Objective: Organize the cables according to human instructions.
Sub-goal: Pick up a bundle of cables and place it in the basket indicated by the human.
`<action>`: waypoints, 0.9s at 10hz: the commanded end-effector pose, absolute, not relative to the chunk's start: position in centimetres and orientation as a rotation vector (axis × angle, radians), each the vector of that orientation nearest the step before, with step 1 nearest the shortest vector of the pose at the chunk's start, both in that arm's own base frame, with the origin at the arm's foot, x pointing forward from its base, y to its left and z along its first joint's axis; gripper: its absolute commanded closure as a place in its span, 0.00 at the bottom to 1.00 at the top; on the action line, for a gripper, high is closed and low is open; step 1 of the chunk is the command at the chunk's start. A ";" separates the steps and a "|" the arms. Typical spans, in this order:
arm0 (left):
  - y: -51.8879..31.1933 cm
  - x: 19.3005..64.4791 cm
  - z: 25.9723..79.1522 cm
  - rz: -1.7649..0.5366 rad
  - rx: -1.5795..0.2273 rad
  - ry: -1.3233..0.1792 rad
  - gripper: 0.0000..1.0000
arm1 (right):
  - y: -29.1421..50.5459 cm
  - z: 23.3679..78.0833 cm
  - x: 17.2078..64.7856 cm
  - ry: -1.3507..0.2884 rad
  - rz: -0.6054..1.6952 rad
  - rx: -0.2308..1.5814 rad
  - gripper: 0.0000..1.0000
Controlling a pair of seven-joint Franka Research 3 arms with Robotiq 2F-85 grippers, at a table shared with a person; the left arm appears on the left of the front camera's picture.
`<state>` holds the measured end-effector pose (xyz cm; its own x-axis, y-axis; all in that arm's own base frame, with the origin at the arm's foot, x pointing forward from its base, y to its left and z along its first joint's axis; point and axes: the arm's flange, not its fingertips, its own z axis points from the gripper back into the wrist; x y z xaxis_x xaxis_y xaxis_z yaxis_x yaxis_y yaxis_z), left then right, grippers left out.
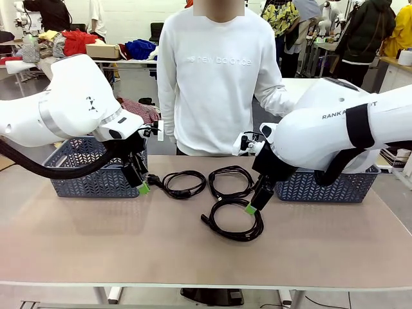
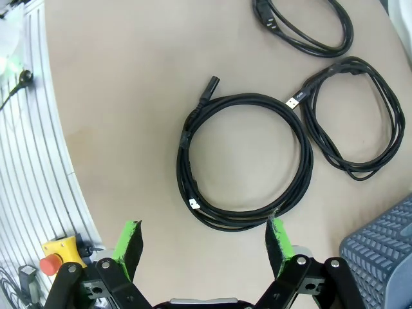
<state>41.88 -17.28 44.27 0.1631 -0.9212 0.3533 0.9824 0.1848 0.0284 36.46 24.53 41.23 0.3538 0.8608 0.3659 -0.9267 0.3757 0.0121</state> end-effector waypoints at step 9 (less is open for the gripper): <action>-17.2 41.8 44.3 -1.364 -0.228 -0.321 0.00 | 31.3 39.3 37.2 -0.209 1.160 0.110 0.00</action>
<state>41.88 -17.28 44.27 0.1631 -0.9212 0.3533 0.9824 0.1848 0.0283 36.58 30.23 39.02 0.3497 0.9005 0.2586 -0.9318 0.3630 -0.0041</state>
